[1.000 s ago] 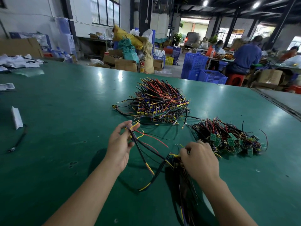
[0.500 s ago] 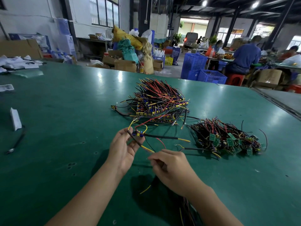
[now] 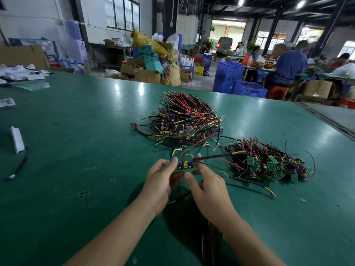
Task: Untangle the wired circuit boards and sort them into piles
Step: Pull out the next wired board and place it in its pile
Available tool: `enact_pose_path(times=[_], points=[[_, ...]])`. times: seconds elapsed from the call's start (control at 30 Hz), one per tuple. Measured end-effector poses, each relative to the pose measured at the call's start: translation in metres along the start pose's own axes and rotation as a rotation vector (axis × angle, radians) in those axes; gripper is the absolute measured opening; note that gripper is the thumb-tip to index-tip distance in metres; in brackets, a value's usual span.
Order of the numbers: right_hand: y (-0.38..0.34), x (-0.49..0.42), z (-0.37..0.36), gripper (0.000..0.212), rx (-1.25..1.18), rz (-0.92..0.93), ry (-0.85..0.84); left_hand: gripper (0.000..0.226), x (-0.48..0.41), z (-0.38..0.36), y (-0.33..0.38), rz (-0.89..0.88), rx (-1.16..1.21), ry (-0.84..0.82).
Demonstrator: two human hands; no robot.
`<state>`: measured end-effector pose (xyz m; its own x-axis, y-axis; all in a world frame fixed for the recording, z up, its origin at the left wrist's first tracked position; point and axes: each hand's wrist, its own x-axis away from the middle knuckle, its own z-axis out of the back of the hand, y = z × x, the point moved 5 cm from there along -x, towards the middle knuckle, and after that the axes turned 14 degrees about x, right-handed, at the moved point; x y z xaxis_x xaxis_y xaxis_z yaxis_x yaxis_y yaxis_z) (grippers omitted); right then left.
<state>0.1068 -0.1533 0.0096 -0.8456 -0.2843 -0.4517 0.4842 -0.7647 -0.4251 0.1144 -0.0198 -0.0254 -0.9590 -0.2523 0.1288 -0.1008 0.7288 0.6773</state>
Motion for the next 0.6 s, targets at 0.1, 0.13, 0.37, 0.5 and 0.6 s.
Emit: enact_pose_path(times=[0.1, 0.13, 0.37, 0.5, 0.6], points=[[0.004, 0.0, 0.002, 0.015, -0.096, -0.086, 0.039, 0.017, 0.003, -0.005, -0.004, -0.031, -0.12, -0.048], [0.007, 0.0, 0.003, 0.01, -0.146, -0.119, 0.057, 0.014, 0.003, -0.005, -0.006, -0.042, -0.157, -0.053], [0.03, -0.007, -0.006, 0.014, -0.562, -0.371, -0.008, 0.008, 0.007, -0.01, -0.007, -0.132, -0.348, -0.139], [0.03, -0.008, -0.004, 0.016, -0.602, -0.332, -0.018, 0.011, 0.009, -0.012, -0.006, -0.159, -0.363, -0.159], [0.033, -0.008, -0.005, 0.009, -0.748, -0.38, -0.022, 0.01, 0.01, -0.014, -0.006, -0.153, -0.347, -0.182]])
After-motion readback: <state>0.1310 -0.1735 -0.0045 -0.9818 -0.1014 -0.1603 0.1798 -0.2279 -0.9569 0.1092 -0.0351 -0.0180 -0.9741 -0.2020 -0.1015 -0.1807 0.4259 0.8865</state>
